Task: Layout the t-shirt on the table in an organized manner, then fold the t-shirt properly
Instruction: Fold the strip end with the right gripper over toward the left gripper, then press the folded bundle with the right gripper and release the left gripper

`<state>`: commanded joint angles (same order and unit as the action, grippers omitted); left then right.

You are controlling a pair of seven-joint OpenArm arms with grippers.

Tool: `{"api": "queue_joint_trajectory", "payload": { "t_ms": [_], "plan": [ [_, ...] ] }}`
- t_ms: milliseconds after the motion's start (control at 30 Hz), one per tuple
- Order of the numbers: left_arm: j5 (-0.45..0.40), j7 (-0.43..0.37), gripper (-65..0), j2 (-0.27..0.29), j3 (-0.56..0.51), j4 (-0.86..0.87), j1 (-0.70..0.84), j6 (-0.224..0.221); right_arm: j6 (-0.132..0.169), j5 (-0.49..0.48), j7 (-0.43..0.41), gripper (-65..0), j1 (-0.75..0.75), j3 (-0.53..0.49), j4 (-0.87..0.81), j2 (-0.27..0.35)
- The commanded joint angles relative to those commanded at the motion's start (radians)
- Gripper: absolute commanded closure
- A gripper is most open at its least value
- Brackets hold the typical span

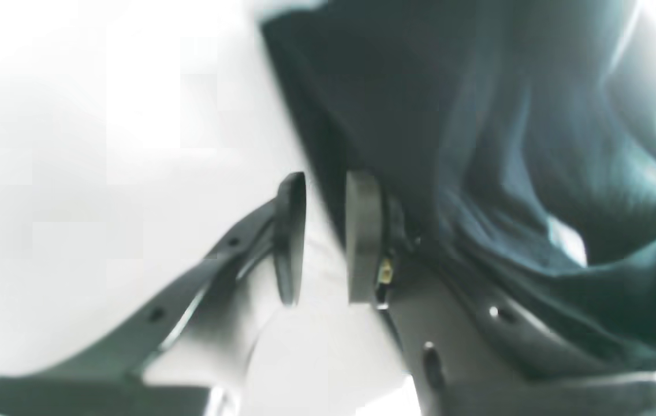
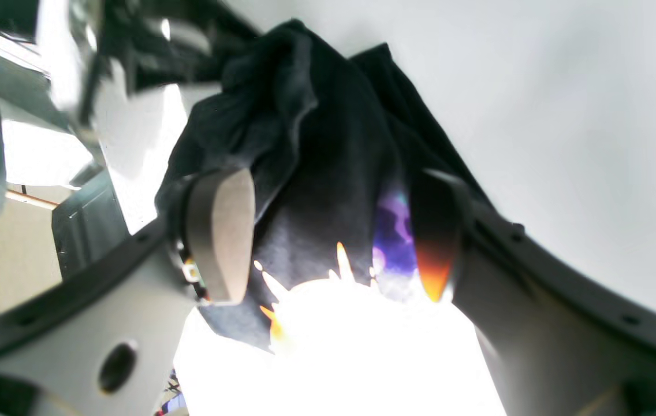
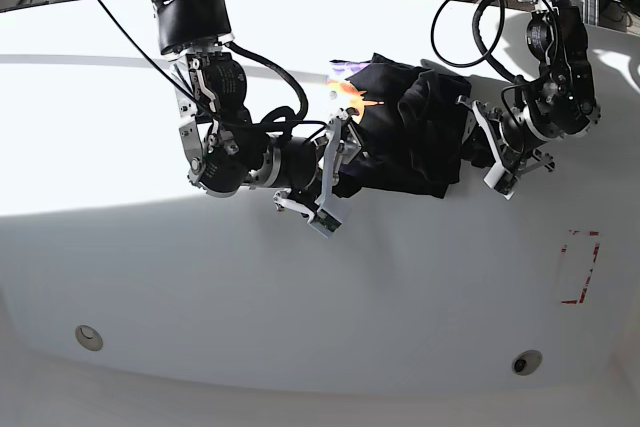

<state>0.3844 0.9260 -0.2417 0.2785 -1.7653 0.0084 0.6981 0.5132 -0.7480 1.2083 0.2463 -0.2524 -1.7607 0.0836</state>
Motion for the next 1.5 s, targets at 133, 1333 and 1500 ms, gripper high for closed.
{"api": "queue_joint_trajectory", "payload": {
  "t_ms": [133,1333,1500],
  "plan": [
    [0.0,0.0,-10.7,0.0,0.061,-0.054,-0.032,0.0,0.0,0.0,0.0,-40.1,0.0,0.0,0.006,0.011],
    [0.155,0.23,-10.8,-0.087,0.623,-0.092,-0.074,0.0,0.147,0.31,-0.146,-40.0,-0.018,-0.334,0.11,-0.084],
    [0.157,0.232,-10.8,-0.087,0.677,-0.094,-0.052,0.0,0.147,0.311,-0.181,-40.0,-0.011,-0.359,0.166,-0.135]
  ]
}}
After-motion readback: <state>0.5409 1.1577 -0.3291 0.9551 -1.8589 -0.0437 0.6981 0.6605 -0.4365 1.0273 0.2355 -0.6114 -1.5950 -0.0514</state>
